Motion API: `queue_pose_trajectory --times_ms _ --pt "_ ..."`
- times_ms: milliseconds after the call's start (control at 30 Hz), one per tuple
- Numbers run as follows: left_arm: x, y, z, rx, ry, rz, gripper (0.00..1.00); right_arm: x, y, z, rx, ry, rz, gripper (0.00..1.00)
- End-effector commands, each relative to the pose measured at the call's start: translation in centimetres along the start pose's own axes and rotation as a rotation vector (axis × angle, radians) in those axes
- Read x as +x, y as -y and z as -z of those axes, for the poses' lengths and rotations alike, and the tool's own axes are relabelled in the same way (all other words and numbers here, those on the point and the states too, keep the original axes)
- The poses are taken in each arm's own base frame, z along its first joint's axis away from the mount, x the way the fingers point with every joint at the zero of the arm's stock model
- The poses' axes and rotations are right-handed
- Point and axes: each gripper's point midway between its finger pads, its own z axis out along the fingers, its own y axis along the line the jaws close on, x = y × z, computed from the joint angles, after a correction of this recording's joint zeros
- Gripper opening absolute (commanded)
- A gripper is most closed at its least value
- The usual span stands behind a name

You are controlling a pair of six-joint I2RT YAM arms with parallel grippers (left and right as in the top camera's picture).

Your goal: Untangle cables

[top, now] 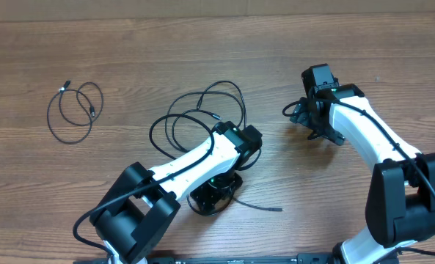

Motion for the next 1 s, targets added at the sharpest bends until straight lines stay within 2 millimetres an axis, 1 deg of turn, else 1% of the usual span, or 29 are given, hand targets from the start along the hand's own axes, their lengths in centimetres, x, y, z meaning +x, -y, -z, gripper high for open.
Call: queue_pose_trajectory --times_ms 0,33,67,100,167,200,233,267,300,333,367,400,467,500,567,667,767,833,867,900,967 --pt "-0.6 -0.8 0.9 -0.013 0.043 -0.014 0.59 -0.9 -0.1 0.8 -0.006 0.033 -0.004 1.00" --pt "-1.8 -1.0 1.0 -0.019 0.111 -0.043 0.47 -0.9 -0.1 0.8 -0.006 0.033 -0.004 1.00" --pt "-3.1 -0.9 1.2 -0.023 0.185 -0.079 0.31 -0.9 -0.1 0.8 -0.006 0.033 -0.004 1.00" --pt "-4.3 -0.8 1.4 -0.025 0.254 -0.112 0.37 -0.9 -0.1 0.8 -0.006 0.033 -0.004 1.00" --pt "-6.4 -0.8 2.1 -0.044 0.377 -0.178 0.40 -0.9 -0.1 0.8 -0.006 0.033 -0.004 1.00" --pt "-7.0 -0.9 2.3 -0.056 0.409 -0.209 0.66 -0.9 -0.1 0.8 -0.006 0.033 -0.004 1.00" --pt "-7.7 -0.9 2.6 -0.069 0.443 -0.250 0.83 -0.8 -0.1 0.8 -0.006 0.033 -0.004 1.00" --pt "-8.2 -0.8 2.8 -0.079 0.473 -0.287 0.87 -0.9 -0.1 0.8 -0.006 0.033 -0.004 1.00" --pt "-8.8 -0.7 3.1 -0.091 0.505 -0.328 0.70 -0.9 -0.1 0.8 -0.006 0.033 -0.004 1.00" --pt "-9.3 -0.6 3.4 -0.102 0.540 -0.364 0.51 -0.9 -0.1 0.8 -0.006 0.033 -0.004 1.00" --pt "-10.0 -0.4 3.8 -0.118 0.583 -0.407 0.37 -0.9 -0.1 0.8 -0.006 0.033 -0.004 1.00" --pt "-10.4 -0.3 4.1 -0.134 0.613 -0.447 0.31 -0.9 -0.1 0.8 -0.006 0.033 -0.004 1.00" --pt "-11.2 -0.3 4.7 -0.166 0.664 -0.507 0.34 -0.9 -0.1 0.8 -0.006 0.033 -0.004 1.00" --pt "-11.4 -0.2 4.9 -0.177 0.681 -0.525 0.34 -0.9 -0.1 0.8 -0.006 0.033 -0.004 1.00" --pt "-11.5 0.0 5.0 -0.179 0.689 -0.552 0.34 -0.9 -0.1 0.8 -0.006 0.033 -0.004 1.00" --pt "-11.1 1.8 4.8 -0.137 0.682 -0.666 0.35 -0.9 -0.1 0.8 -0.006 0.033 -0.004 1.00" --pt "-9.5 4.4 4.1 -0.056 0.622 -0.861 0.34 -0.9 -0.1 0.8 -0.006 0.033 -0.004 1.00" --pt "-8.4 5.6 3.7 -0.006 0.577 -0.965 0.34 -0.9 -0.1 0.8 -0.006 0.033 -0.004 1.00" --pt "-7.9 6.0 3.6 0.015 0.562 -0.991 0.34 -0.9 -0.1 0.8 -0.006 0.033 -0.004 1.00" --pt "-7.8 6.2 3.6 0.028 0.558 -0.988 0.39 -0.9 -0.1 0.8 -0.006 0.033 -0.004 1.00" --pt "-7.9 6.6 3.6 0.050 0.553 -0.979 0.40 -0.9 -0.1 0.8 -0.006 0.033 -0.004 1.00"
